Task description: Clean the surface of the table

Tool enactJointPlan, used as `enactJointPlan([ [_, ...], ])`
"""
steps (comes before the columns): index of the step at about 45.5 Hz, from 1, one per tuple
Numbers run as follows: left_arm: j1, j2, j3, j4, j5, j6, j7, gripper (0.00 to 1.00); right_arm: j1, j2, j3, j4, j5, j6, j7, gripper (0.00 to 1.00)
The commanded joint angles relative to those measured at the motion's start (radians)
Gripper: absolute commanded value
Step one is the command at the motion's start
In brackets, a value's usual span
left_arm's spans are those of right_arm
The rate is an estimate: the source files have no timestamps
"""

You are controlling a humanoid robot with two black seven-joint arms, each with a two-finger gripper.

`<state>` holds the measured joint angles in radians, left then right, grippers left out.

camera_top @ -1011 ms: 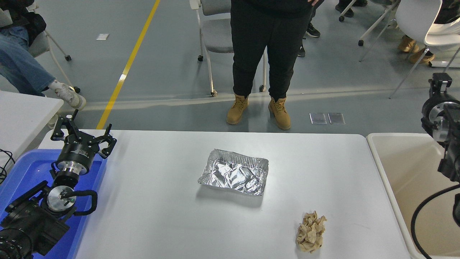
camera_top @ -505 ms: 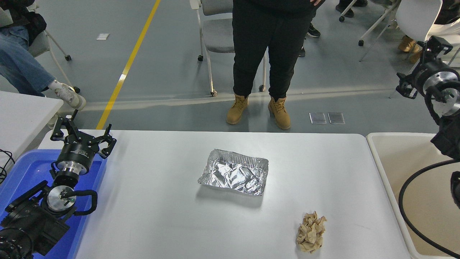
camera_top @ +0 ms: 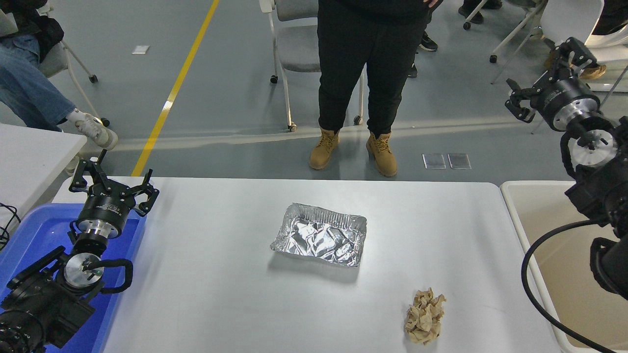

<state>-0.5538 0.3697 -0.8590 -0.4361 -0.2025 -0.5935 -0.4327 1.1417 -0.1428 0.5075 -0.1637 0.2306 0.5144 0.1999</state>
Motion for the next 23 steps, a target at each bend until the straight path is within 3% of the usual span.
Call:
enactJointPlan([
  [1,0.0,0.0,0.0,0.0,0.0,0.0,0.0,1.0,-0.06,0.055,0.069,0.001,0.003,0.038,0.047,0.97],
  [23,0.0,0.0,0.0,-0.001,0.0,0.001,0.0,1.0,-0.188,0.06,0.071,0.001,0.003,0.138,0.121,0.97],
])
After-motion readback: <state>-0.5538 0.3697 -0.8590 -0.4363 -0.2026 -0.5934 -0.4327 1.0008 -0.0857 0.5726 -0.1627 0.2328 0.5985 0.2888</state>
